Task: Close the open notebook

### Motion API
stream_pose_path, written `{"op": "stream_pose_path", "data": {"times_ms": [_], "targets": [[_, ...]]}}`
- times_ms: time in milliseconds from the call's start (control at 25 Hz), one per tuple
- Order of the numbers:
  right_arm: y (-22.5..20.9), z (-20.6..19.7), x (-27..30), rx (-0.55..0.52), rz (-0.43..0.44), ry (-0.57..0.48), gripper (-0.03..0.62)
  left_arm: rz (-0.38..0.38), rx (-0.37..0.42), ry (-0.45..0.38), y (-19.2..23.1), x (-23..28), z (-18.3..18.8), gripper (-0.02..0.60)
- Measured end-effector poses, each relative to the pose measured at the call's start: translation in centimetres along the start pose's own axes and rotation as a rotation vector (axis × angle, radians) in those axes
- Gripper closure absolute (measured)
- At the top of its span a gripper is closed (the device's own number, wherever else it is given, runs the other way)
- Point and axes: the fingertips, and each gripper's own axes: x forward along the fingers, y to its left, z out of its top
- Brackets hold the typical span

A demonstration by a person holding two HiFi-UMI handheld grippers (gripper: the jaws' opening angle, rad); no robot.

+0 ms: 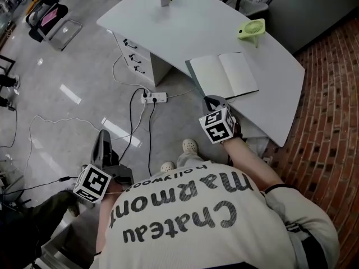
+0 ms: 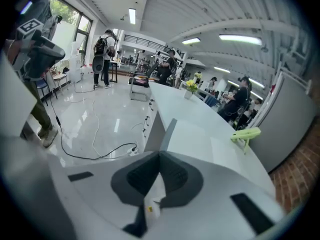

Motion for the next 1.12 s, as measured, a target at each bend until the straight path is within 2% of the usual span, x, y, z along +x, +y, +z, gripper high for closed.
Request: {"op": "stream_pose_path", "data": {"times_ms": [640, 1120], "targets": [[-4.8, 2.0, -3.7, 0.102, -0.079, -0.091, 0.589, -0.075, 0.029, 0.031, -2.9, 2.6, -0.3, 0.580], [-8.8, 1.9, -6.6, 0.254, -0.187, -0.188, 0.588, -0.121, 0.032, 0.048, -4.5, 4.2, -1.0, 0.580]]}}
